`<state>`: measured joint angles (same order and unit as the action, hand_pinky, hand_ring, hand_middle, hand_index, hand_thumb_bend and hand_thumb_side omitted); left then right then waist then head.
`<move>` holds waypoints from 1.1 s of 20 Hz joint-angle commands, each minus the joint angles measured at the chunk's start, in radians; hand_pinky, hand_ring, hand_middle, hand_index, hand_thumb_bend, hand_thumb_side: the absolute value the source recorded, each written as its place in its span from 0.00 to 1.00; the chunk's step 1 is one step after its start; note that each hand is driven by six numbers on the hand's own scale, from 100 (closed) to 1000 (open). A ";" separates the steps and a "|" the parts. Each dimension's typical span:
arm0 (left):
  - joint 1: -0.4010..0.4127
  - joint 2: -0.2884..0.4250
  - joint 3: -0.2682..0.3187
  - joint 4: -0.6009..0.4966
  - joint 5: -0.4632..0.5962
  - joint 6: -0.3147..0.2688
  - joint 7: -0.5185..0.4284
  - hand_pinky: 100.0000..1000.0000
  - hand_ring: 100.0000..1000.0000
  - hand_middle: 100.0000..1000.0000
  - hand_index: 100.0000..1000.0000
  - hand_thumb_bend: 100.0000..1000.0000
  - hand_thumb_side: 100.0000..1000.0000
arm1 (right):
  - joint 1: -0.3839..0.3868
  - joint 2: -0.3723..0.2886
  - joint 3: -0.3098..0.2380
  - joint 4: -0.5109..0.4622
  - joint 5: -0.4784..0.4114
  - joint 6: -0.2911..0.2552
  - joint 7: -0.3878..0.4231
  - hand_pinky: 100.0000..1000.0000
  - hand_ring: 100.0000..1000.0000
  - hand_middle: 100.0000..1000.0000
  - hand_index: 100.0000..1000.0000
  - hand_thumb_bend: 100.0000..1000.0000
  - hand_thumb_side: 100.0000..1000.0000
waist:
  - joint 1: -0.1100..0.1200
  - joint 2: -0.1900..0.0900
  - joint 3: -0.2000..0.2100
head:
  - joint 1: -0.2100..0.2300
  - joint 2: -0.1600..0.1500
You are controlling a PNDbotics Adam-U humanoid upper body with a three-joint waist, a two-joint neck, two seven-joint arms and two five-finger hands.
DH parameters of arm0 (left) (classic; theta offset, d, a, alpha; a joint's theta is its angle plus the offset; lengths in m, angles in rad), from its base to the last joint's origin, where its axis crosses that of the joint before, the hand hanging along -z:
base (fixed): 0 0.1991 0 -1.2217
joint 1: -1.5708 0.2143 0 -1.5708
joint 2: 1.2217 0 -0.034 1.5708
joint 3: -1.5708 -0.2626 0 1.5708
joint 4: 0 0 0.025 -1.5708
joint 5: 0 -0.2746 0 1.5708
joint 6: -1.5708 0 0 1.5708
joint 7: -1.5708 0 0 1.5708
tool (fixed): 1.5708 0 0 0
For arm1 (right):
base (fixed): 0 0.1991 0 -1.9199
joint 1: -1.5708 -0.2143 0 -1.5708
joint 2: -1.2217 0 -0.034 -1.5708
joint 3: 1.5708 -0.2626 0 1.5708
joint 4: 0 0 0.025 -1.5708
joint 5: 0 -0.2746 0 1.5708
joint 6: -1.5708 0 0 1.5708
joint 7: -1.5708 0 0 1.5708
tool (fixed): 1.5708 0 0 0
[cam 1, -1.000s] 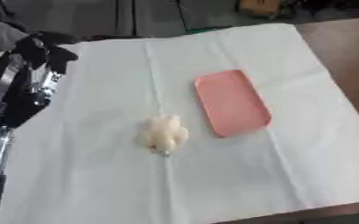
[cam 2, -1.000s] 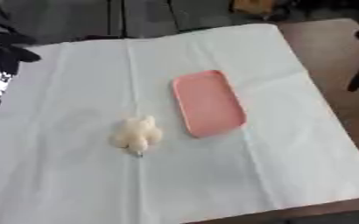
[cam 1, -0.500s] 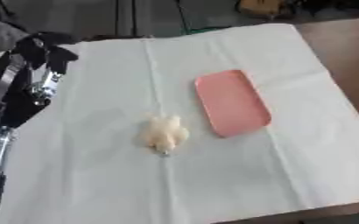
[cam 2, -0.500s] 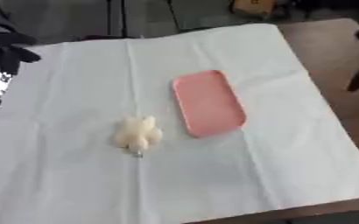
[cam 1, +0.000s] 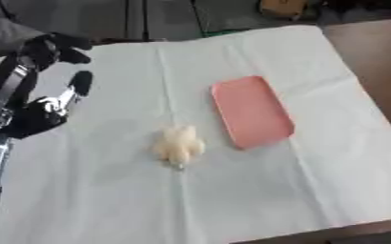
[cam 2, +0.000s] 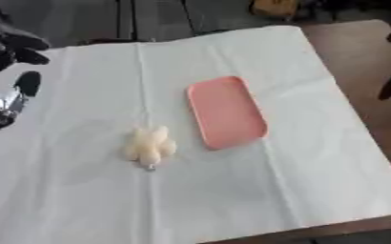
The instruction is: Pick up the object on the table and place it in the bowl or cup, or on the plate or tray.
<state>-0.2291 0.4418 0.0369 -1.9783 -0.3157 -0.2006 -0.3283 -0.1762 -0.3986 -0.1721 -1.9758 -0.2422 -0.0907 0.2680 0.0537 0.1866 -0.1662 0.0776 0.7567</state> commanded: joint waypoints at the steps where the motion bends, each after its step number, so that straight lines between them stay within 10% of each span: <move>1: -0.022 0.080 -0.026 -0.022 -0.060 -0.033 -0.051 0.77 0.73 0.73 0.85 0.38 0.56 | -0.007 -0.019 -0.007 -0.014 0.004 -0.001 0.004 0.31 0.32 0.72 0.65 0.00 0.67 | -0.001 -0.015 -0.003 | 0.003 0.002; 3: -0.049 0.198 -0.090 -0.022 -0.146 -0.093 -0.124 0.77 0.74 0.73 0.85 0.38 0.57 | -0.007 -0.021 -0.006 -0.014 0.004 -0.001 0.005 0.31 0.32 0.72 0.65 0.00 0.67 | 0.001 -0.016 -0.008 | 0.006 0.001; 10: -0.192 0.282 -0.240 0.055 -0.305 -0.183 -0.248 0.83 0.82 0.75 0.86 0.61 0.72 | -0.009 -0.021 0.001 -0.013 0.003 0.000 0.013 0.31 0.32 0.72 0.65 0.00 0.67 | 0.001 -0.020 -0.018 | 0.006 -0.004; 22: -0.328 0.116 -0.371 0.442 -0.673 -0.155 -0.102 0.83 0.82 0.74 0.86 0.66 0.73 | -0.008 -0.019 0.004 -0.010 -0.004 0.001 0.015 0.31 0.32 0.72 0.65 0.00 0.67 | -0.002 -0.030 -0.030 | -0.003 -0.005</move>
<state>-0.5377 0.5566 -0.3361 -1.5610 -0.9594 -0.3584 -0.4528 -0.1759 -0.3987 -0.1656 -1.9758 -0.2425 -0.0880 0.2806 0.0570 0.1743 -0.1958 0.0766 0.7562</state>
